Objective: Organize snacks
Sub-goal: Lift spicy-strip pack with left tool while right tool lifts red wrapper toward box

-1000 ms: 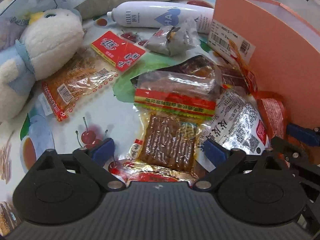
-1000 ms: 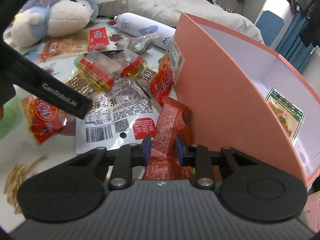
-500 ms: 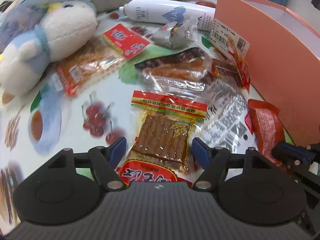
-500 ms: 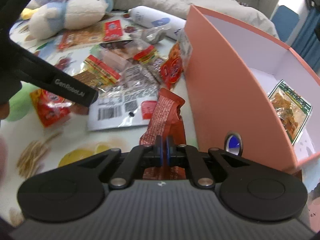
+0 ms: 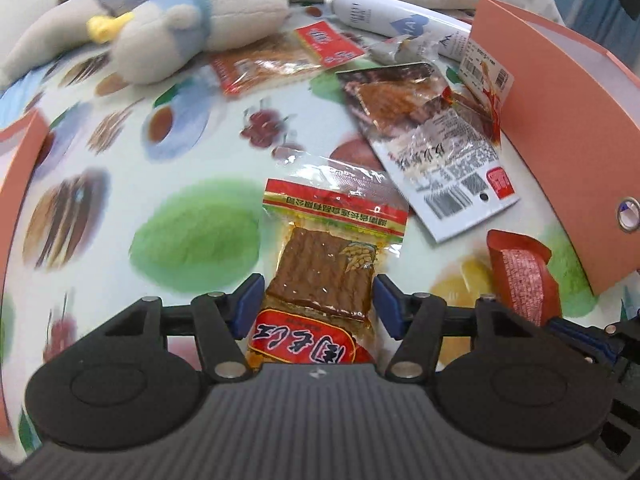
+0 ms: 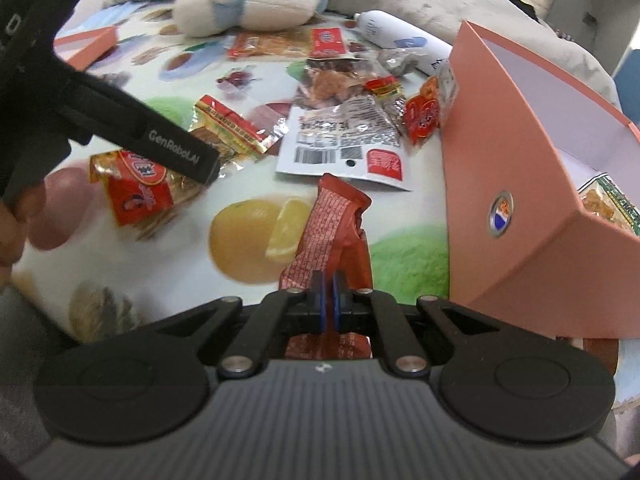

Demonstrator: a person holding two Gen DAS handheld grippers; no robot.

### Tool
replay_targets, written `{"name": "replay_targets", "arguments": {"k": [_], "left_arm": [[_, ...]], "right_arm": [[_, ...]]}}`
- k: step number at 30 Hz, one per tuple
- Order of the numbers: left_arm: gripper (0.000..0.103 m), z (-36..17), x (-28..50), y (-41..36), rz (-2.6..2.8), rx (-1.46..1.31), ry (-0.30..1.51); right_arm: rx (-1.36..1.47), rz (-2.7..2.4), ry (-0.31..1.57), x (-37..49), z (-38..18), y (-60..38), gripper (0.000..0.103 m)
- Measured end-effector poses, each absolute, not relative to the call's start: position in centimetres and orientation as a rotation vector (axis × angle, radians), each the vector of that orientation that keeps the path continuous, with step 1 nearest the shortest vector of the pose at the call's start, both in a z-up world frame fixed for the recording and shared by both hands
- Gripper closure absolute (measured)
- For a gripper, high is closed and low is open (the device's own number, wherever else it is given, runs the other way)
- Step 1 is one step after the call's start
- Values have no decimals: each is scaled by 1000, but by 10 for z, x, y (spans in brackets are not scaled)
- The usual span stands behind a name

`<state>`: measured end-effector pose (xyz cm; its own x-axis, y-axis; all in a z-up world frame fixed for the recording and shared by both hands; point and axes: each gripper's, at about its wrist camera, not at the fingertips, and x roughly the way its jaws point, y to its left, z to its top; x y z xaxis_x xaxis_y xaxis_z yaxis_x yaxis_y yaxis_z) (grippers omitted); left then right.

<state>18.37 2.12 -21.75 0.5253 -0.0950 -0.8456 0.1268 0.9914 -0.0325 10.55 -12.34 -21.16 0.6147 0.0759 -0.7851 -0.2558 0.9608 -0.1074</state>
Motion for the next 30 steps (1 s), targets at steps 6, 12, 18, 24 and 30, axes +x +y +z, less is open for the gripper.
{"name": "replay_targets", "arguments": {"k": [6, 12, 18, 24, 30], "left_arm": [[40, -215, 157, 29, -68, -29, 996], [40, -215, 147, 38, -42, -69, 990], [40, -212, 143, 43, -21, -112, 982], [40, -210, 139, 43, -16, -167, 983], [40, -205, 137, 37, -23, -198, 995]], "right_arm": [[-184, 219, 836, 98, -201, -130, 91], [-196, 212, 799, 105, -205, -126, 59], [-233, 176, 785, 112, -211, -123, 51], [-226, 200, 836, 128, -225, -123, 51], [-182, 207, 859, 135, -220, -129, 61]]}}
